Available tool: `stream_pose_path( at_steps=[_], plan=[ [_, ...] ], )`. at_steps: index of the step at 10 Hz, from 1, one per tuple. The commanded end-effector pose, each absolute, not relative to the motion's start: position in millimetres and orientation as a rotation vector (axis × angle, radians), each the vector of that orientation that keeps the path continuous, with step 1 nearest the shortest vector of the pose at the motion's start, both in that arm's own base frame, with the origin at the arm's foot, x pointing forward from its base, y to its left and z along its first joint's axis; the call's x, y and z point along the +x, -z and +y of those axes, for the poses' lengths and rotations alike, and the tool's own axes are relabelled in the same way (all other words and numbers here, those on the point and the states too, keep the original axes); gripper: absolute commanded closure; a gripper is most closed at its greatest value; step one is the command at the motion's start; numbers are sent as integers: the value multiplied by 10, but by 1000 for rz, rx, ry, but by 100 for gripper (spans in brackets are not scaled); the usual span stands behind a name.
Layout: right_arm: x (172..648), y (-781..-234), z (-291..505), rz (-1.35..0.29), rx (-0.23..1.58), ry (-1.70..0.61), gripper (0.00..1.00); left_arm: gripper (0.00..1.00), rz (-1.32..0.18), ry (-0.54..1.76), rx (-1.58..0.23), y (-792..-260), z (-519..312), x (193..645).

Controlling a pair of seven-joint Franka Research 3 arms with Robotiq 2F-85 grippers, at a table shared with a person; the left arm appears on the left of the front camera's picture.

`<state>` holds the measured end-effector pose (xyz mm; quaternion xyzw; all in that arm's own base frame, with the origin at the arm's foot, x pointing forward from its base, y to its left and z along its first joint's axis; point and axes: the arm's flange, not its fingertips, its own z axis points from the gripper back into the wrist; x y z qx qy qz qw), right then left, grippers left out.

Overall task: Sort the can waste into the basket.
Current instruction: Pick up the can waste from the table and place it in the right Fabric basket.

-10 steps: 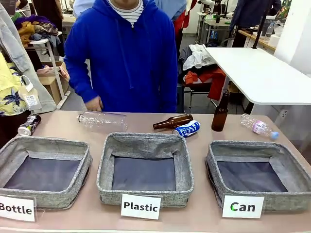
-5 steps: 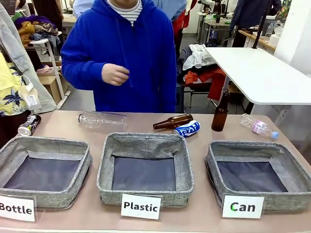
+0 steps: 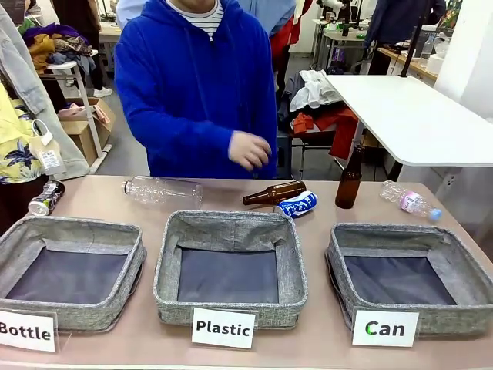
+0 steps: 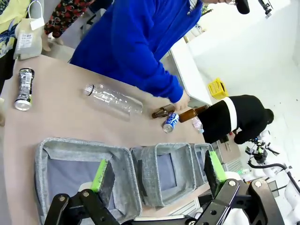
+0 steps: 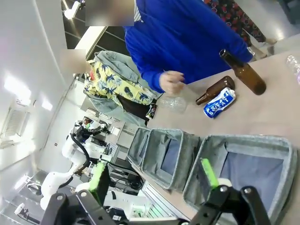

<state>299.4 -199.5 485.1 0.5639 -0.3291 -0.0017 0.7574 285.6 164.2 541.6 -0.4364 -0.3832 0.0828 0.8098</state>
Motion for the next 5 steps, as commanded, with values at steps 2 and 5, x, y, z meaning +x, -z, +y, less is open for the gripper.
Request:
stream_pose_path(
  at_steps=[2, 5],
  plan=[
    [3017, -4871, -1998, -751, 1229, -17, 0, 0, -835, -158, -938, -5403, 1650, 2887],
    [3017, -4871, -1998, -751, 1229, -17, 0, 0, -819, -178, -933, -5400, 1642, 2858]
  ],
)
